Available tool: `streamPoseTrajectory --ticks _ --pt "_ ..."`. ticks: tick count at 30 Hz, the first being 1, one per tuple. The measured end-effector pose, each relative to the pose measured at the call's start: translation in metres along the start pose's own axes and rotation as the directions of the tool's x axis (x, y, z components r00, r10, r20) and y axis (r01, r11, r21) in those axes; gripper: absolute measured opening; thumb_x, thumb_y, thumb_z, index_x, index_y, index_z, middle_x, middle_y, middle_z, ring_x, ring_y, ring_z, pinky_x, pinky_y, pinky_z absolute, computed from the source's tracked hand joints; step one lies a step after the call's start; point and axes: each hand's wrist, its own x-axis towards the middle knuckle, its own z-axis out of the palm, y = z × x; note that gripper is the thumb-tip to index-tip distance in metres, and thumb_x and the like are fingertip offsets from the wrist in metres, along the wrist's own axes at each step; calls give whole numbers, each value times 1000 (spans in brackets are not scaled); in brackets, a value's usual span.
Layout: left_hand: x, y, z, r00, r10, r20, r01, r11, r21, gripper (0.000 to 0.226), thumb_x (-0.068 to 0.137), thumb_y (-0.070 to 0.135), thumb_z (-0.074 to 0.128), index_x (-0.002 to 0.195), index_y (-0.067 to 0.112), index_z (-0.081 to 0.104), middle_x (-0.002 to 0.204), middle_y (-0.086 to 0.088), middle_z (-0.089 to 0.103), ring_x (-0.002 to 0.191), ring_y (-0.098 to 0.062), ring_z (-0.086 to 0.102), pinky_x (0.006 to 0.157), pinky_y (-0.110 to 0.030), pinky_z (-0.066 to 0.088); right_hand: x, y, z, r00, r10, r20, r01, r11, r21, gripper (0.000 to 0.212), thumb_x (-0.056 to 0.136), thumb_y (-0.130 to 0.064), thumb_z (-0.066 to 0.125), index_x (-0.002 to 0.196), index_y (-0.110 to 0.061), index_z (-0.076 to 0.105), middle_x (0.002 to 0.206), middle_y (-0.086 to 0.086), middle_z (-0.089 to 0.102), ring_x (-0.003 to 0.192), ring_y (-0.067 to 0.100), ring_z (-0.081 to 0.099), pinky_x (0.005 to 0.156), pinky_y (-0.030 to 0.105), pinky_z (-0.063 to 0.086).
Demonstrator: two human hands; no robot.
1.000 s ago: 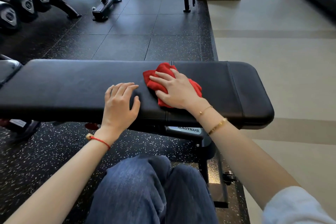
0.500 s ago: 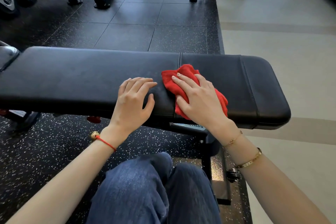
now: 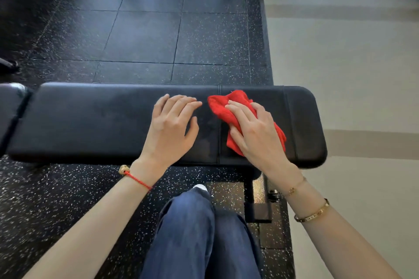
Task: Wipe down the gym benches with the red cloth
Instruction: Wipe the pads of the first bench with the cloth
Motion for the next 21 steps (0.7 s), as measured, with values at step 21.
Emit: streamPoseTrajectory --ticks 21 --pt "152 104 -343 969 -86 231 141 961 -236 29 94 12 56 120 10 66 122 -4 67 117 -24 59 103 -45 48 -21 -72 -388 929 370 -29 -364 924 118 46 96 -36 37 141 -28 43 148 -16 43 125 25 41 107 39 31"
